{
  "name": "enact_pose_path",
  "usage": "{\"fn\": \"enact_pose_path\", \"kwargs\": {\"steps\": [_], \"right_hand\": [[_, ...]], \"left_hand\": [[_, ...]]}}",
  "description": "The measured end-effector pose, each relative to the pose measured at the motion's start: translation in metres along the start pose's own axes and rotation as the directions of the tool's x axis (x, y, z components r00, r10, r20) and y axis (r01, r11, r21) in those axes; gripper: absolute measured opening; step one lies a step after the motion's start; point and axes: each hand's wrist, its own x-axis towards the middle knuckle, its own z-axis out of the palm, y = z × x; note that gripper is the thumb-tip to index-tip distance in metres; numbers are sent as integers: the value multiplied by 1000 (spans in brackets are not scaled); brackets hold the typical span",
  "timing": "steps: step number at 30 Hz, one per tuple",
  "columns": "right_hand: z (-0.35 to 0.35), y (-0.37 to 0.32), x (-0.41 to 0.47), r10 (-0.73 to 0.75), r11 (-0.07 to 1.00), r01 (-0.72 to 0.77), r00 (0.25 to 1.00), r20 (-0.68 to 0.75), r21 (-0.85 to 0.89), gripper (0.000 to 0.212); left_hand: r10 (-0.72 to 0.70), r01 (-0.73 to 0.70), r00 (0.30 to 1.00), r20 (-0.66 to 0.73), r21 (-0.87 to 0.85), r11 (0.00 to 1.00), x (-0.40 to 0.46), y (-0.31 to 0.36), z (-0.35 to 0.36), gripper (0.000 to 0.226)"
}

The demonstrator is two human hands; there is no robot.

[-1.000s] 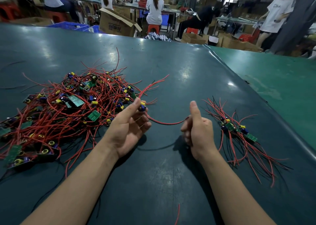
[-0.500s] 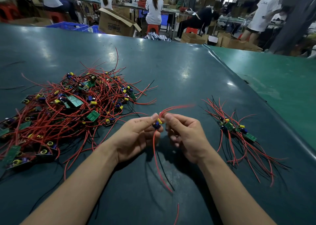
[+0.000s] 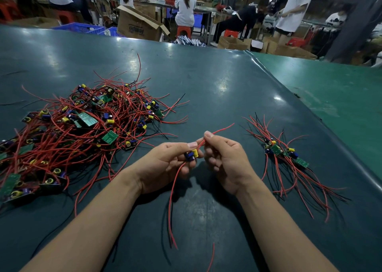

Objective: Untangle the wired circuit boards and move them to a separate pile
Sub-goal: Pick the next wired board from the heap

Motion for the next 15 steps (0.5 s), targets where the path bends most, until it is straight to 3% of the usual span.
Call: {"fn": "enact_pose_path", "kwargs": {"steps": [6,10,15], "right_hand": [[-3,-6,1,11,968,7,998,-70,249,31],[-2,-3,5,10,977,14,994,-110,211,41],[-7,-2,8,-62,977,99,980,-188,190,20]], "left_hand": [[-18,18,1000,-2,22,1000,0,1,1,23],[3,-7,999,50,81,997,-3,2,3,17],[-6,4,999,33,72,997,-4,3,2,20]]}}
